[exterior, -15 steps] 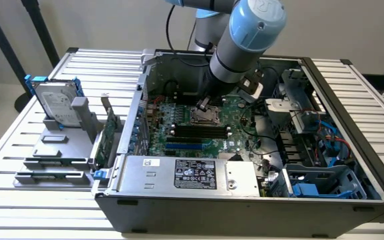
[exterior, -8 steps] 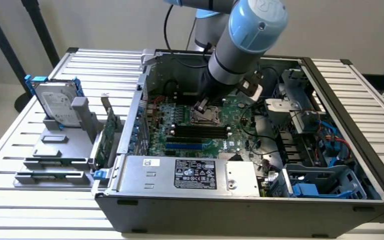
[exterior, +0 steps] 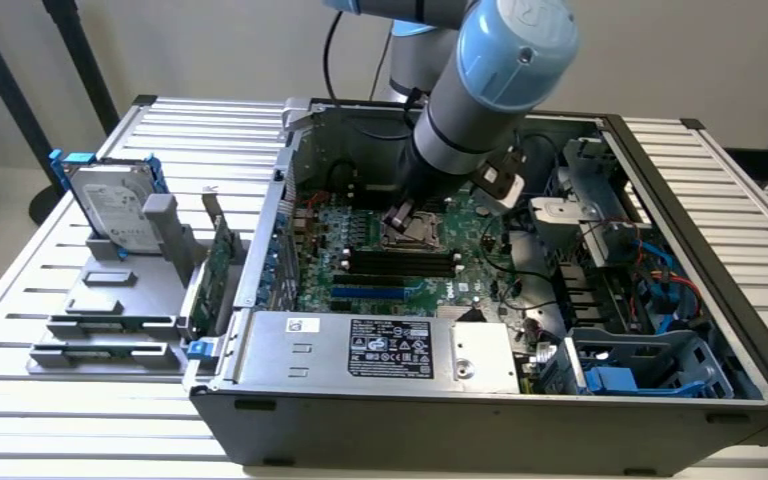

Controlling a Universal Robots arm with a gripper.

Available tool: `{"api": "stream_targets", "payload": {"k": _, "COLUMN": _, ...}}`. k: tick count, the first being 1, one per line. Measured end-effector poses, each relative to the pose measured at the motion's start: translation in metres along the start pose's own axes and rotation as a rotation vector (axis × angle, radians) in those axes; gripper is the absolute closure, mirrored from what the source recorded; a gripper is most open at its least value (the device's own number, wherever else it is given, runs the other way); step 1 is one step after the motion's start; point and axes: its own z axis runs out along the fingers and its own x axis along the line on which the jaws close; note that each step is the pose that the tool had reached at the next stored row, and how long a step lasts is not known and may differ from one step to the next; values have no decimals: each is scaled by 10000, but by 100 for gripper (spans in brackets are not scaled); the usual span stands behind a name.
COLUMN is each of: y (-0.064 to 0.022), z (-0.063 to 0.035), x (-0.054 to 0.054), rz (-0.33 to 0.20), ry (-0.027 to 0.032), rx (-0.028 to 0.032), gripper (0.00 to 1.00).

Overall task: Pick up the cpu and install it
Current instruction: 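Install the first cpu locking lever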

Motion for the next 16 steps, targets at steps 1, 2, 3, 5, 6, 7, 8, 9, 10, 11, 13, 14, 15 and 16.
{"api": "stream_targets", "payload": {"k": 1, "y": 4, "z": -15, "x": -12, "rz": 6, "ry": -5, "rx": 7, "gripper": 89}}
{"api": "stream_targets", "payload": {"k": 2, "y": 7, "z": -30, "x": -25, "rz": 11, "ry": -9, "rx": 13, "gripper": 89}}
{"api": "stream_targets", "payload": {"k": 3, "y": 11, "z": -44, "x": -37, "rz": 17, "ry": -13, "rx": 19, "gripper": 89}}
{"api": "stream_targets", "payload": {"k": 5, "y": 18, "z": -74, "x": -61, "rz": 28, "ry": -23, "rx": 31, "gripper": 89}}
{"api": "stream_targets", "payload": {"k": 6, "y": 22, "z": -88, "x": -73, "rz": 34, "ry": -27, "rx": 37, "gripper": 89}}
{"api": "stream_targets", "payload": {"k": 7, "y": 25, "z": -103, "x": -86, "rz": 40, "ry": -31, "rx": 43, "gripper": 89}}
{"api": "stream_targets", "payload": {"k": 8, "y": 29, "z": -117, "x": -97, "rz": 45, "ry": -35, "rx": 48, "gripper": 89}}
{"api": "stream_targets", "payload": {"k": 9, "y": 32, "z": -131, "x": -108, "rz": 51, "ry": -39, "rx": 54, "gripper": 89}}
{"api": "stream_targets", "payload": {"k": 10, "y": 35, "z": -145, "x": -120, "rz": 58, "ry": -45, "rx": 59, "gripper": 89}}
{"api": "stream_targets", "payload": {"k": 11, "y": 38, "z": -156, "x": -130, "rz": 64, "ry": -50, "rx": 63, "gripper": 89}}
{"api": "stream_targets", "payload": {"k": 13, "y": 44, "z": -178, "x": -149, "rz": 77, "ry": -62, "rx": 69, "gripper": 89}}
{"api": "stream_targets", "payload": {"k": 14, "y": 44, "z": -186, "x": -159, "rz": 82, "ry": -70, "rx": 70, "gripper": 89}}
{"api": "stream_targets", "payload": {"k": 15, "y": 44, "z": -194, "x": -169, "rz": 86, "ry": -77, "rx": 69, "gripper": 89}}
{"api": "stream_targets", "payload": {"k": 16, "y": 44, "z": -200, "x": -180, "rz": 88, "ry": -83, "rx": 69, "gripper": 89}}
